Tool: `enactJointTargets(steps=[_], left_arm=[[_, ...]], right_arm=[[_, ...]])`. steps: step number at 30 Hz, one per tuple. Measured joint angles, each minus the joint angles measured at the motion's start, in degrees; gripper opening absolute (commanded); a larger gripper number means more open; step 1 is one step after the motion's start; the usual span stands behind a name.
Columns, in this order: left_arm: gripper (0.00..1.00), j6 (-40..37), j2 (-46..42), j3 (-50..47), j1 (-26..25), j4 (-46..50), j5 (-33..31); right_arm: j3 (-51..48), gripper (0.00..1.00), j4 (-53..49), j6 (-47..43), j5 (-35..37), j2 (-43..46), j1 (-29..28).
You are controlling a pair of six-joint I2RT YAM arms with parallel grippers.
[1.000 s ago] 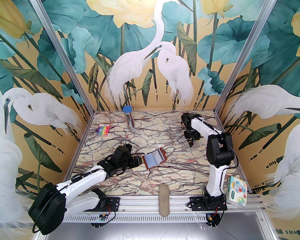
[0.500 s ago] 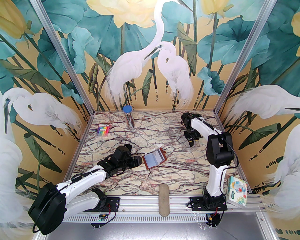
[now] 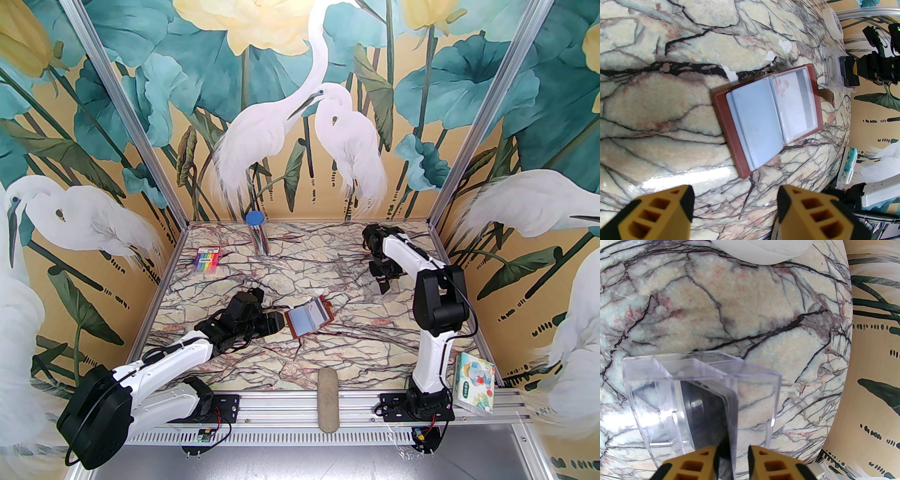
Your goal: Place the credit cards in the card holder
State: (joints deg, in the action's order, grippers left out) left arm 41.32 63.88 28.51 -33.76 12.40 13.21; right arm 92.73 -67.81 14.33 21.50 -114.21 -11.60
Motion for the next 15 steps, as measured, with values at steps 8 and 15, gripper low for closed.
enactJointTargets(steps=[8,15], left_arm=[[0.64,0.0,0.0,0.0,0.0,0.0,0.0],[0.64,0.0,0.0,0.0,0.0,0.0,0.0]], right_arm=[[0.2,0.30,-0.3,0.0,0.0,2.1,0.0],[0.2,0.37,-0.3,0.0,-1.3,2.1,0.0]])
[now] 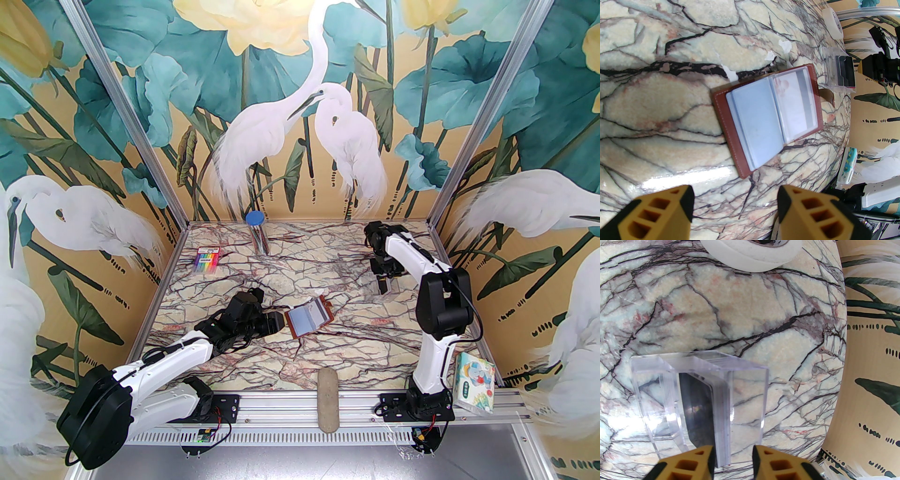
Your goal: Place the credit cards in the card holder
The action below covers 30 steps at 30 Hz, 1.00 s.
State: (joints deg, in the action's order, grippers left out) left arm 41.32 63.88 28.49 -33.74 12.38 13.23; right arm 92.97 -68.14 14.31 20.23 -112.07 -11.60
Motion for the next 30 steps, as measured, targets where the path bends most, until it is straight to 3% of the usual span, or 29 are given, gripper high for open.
enactJointTargets(steps=[17,25,30], left_arm=[[0.64,0.0,0.0,-0.4,0.0,-0.4,0.2],[0.64,0.0,0.4,-0.4,0.0,-0.4,0.4],[0.64,0.0,0.7,-0.4,0.0,-0.4,0.5]], right_arm=[[0.0,0.37,0.9,0.0,-0.5,-4.2,0.0],[0.0,0.27,0.9,-0.1,0.0,-4.2,0.0],[0.0,0.26,0.8,0.0,1.0,-4.2,0.0]])
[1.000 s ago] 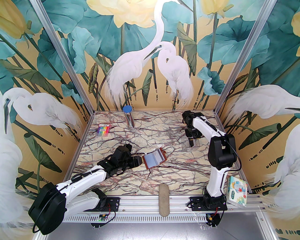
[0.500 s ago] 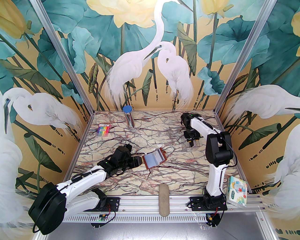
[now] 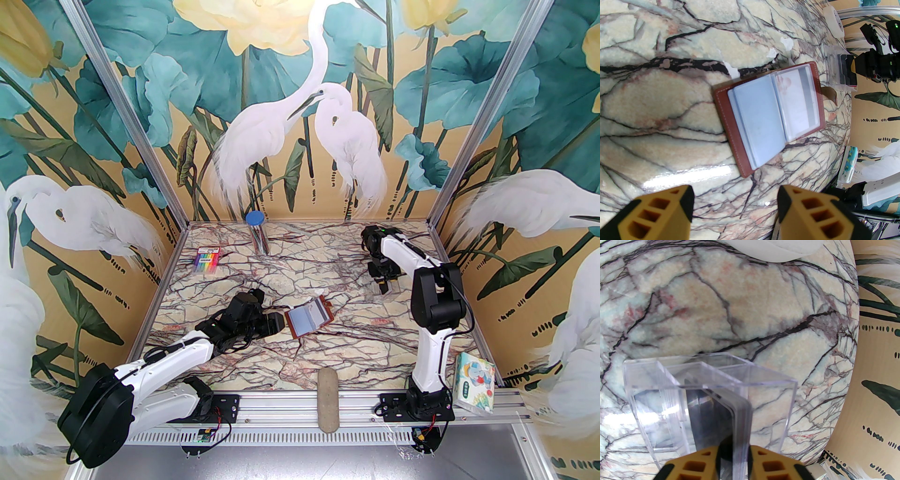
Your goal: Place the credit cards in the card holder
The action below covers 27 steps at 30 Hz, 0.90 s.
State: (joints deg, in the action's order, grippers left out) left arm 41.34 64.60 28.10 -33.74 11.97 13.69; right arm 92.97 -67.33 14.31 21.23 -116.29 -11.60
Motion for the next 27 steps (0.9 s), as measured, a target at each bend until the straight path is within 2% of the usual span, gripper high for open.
enactJointTargets(steps=[11,18,22,27], left_arm=[[0.64,0.0,0.1,0.0,0.0,0.0,0.2],[0.64,0.0,0.7,0.0,0.0,-0.3,0.2],[0.64,0.0,0.7,0.0,0.0,-0.4,0.2],[0.64,0.0,0.7,0.0,0.0,-0.6,0.2]], right_arm=[[0.0,0.25,-0.3,0.0,2.0,1.2,0.0],[0.0,0.33,-0.7,0.0,3.1,1.8,0.0],[0.0,0.45,-0.7,-0.1,3.0,1.9,0.0],[0.0,0.44,-0.8,0.0,3.0,1.9,0.0]])
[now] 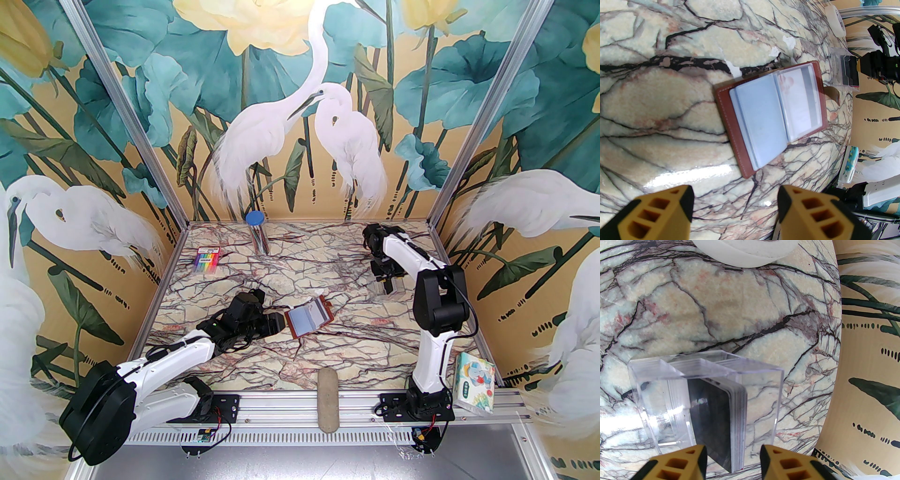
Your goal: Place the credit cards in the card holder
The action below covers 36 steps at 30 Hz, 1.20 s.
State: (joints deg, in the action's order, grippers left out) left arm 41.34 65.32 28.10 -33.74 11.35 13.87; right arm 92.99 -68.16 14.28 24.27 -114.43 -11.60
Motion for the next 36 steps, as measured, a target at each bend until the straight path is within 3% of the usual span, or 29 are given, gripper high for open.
enactJointTargets(steps=[14,19,36], left_arm=[[0.64,0.0,0.0,-0.3,0.0,-0.1,0.0],[0.64,0.0,0.0,-0.3,0.0,-0.3,0.0],[0.64,0.0,0.1,-0.3,0.0,-0.4,0.4]], right_arm=[[0.0,0.40,0.0,0.0,1.5,-2.9,0.0],[0.0,0.46,-0.1,-0.2,2.0,-2.9,0.0],[0.0,0.34,-0.5,-0.2,3.7,-3.7,0.0]])
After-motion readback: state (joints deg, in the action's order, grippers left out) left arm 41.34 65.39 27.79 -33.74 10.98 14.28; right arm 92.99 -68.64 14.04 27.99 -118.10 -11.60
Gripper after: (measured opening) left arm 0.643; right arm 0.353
